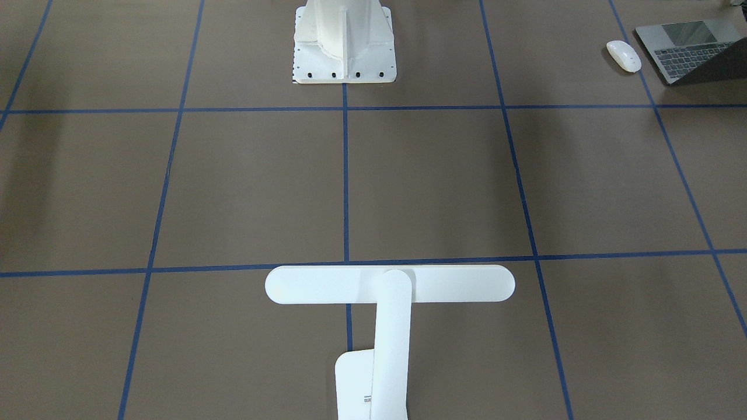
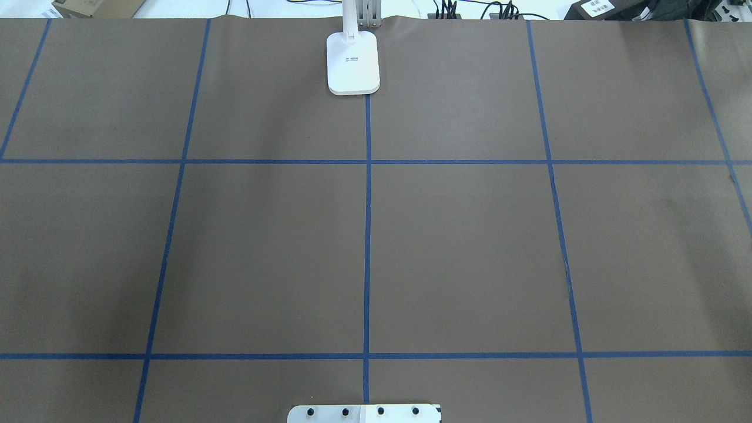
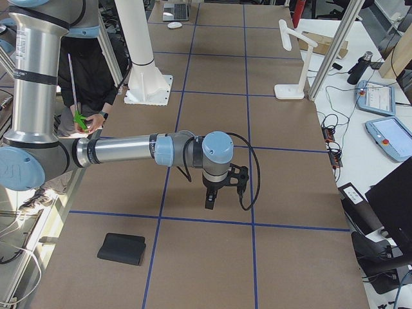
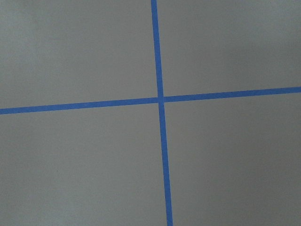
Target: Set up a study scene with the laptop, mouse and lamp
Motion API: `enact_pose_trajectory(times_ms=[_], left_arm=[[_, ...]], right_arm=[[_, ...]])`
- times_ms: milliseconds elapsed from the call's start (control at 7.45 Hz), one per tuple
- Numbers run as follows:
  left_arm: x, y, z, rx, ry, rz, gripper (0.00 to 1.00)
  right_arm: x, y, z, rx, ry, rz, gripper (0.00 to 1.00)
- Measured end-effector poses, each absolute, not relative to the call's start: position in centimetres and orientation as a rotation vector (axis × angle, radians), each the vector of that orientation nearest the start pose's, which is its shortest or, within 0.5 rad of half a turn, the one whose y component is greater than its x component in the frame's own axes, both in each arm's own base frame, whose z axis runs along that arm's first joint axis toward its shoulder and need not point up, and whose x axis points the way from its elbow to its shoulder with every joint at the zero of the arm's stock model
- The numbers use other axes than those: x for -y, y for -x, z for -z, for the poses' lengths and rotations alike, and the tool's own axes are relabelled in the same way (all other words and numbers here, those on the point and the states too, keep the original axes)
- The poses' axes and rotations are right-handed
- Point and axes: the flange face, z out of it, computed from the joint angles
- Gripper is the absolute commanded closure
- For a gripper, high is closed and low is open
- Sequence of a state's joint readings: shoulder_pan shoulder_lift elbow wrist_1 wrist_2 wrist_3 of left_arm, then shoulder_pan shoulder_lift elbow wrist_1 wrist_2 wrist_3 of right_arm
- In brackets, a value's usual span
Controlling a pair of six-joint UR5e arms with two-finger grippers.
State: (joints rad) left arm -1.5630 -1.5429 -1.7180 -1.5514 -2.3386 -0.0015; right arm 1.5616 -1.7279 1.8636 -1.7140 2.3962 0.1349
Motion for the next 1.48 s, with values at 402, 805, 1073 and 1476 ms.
enact_pose_trajectory(times_ms=[402,805,1073,1476], left_arm=[[48.4,6.0,-60.7,-0.765,-0.081,-0.042,0.01],[48.5,6.0,-60.5,-0.761,-0.095,-0.058,0.01],[48.7,6.0,-60.5,-0.762,-0.096,-0.061,0.01],[48.5,6.0,-60.6,-0.766,-0.089,-0.058,0.0]], right_arm=[[42.3,-5.6,-59.3,0.826,0.054,-0.116,0.0],[43.1,-5.5,-58.5,0.817,0.04,-0.104,0.0],[44.6,-5.1,-56.9,0.823,0.012,-0.085,0.0],[45.0,-5.0,-56.9,0.822,0.007,-0.079,0.0]])
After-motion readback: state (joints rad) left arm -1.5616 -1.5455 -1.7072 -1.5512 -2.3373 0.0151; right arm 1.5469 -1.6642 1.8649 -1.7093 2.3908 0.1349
